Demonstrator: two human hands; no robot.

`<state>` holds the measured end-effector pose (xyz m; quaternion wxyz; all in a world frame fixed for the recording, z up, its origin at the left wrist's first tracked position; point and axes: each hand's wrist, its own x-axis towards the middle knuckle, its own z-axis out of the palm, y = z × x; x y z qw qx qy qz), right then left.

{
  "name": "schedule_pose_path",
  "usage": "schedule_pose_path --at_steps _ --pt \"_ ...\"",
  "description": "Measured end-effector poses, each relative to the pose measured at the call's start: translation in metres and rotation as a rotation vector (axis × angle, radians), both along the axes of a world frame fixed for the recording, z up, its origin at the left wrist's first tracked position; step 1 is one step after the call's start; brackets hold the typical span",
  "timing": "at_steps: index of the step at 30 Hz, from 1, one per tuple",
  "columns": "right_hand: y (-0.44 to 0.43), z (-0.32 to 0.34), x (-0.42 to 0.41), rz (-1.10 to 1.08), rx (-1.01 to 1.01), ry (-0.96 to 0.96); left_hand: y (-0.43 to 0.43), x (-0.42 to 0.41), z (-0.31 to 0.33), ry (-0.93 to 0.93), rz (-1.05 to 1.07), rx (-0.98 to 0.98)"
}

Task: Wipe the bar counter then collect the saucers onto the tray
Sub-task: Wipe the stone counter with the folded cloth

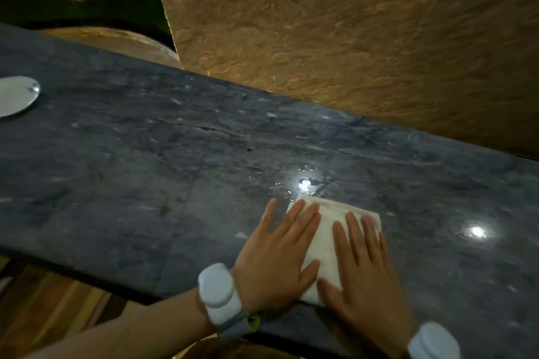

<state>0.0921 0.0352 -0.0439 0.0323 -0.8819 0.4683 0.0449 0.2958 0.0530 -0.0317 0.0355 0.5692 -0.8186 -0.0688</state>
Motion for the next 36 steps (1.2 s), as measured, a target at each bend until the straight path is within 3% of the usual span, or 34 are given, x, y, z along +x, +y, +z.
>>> schedule_pose_path --at_steps 4,14,21,28,36 --pt "-0.016 0.001 0.005 -0.032 0.003 0.034 -0.024 0.005 -0.01 0.042 -0.046 -0.004" --pt "-0.1 0.002 0.052 -0.266 0.046 0.041 -0.142 0.045 -0.015 -0.066 -0.139 -0.008" --pt "-0.072 0.011 0.065 -0.28 0.089 0.047 -0.117 0.053 -0.017 -0.057 -0.153 -0.066" --pt "-0.008 0.008 0.097 -0.251 0.106 0.038 -0.039 0.086 -0.009 -0.068 -0.143 -0.095" --pt "0.024 -0.007 0.11 -0.244 0.046 0.035 -0.008 0.107 0.0 -0.044 -0.156 -0.002"
